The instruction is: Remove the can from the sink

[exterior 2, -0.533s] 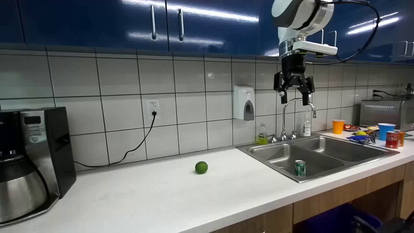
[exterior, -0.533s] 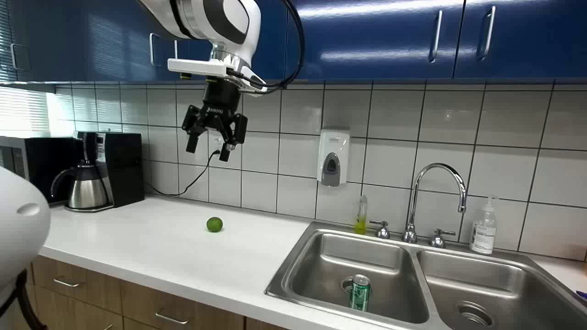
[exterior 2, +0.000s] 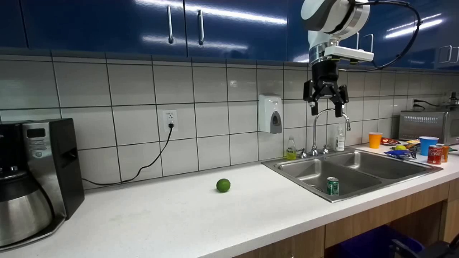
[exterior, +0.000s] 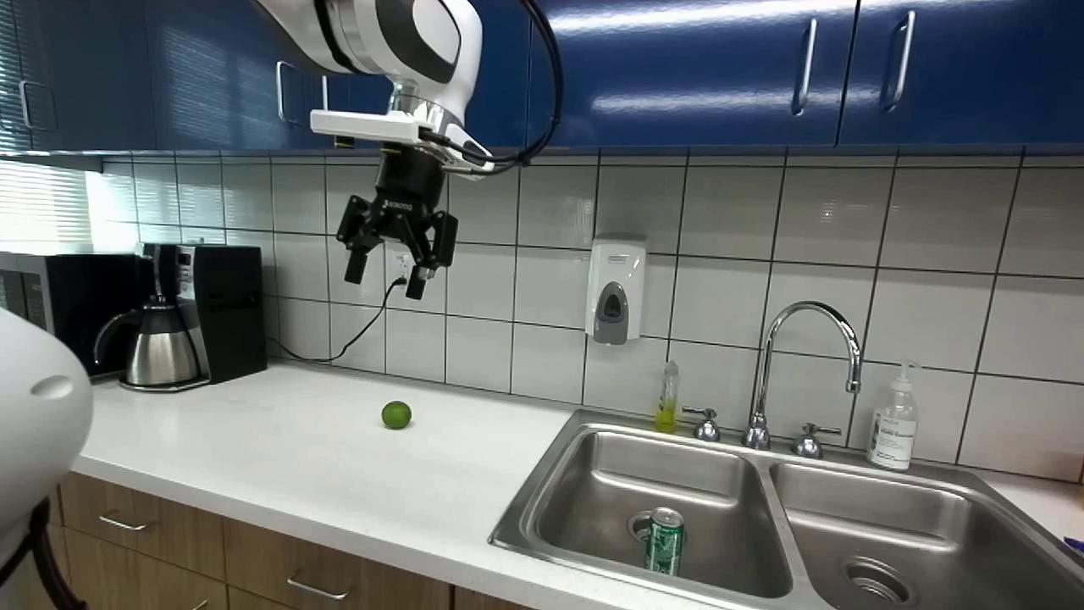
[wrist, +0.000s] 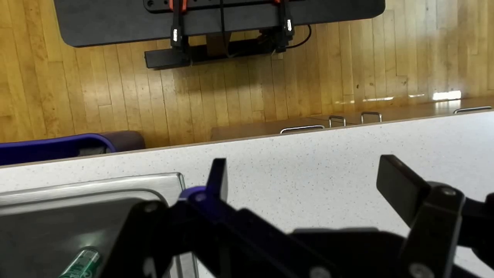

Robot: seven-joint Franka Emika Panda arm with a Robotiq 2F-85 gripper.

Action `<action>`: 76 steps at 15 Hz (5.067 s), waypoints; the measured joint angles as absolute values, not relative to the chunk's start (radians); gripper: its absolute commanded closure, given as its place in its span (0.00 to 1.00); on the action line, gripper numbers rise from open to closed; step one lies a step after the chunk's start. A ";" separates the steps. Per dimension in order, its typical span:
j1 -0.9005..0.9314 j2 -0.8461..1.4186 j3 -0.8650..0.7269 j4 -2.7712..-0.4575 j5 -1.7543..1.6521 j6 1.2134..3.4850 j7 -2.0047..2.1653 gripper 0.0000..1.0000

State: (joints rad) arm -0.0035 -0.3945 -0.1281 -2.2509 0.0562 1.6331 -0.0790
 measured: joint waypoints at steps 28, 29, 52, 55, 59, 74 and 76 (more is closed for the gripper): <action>-0.208 0.164 -0.265 -2.021 0.077 2.057 -0.181 0.00; -0.212 0.193 -0.265 -2.004 0.083 2.070 -0.183 0.00; -0.388 0.754 -0.195 -1.596 0.124 2.222 -0.185 0.00; -0.398 0.804 -0.188 -1.538 0.124 2.222 -0.185 0.00; -0.399 0.866 -0.178 -1.465 0.124 2.222 -0.185 0.00; -0.413 1.036 -0.176 -1.276 0.124 2.222 -0.185 0.00; -0.418 1.051 -0.176 -1.258 0.123 2.222 -0.185 0.00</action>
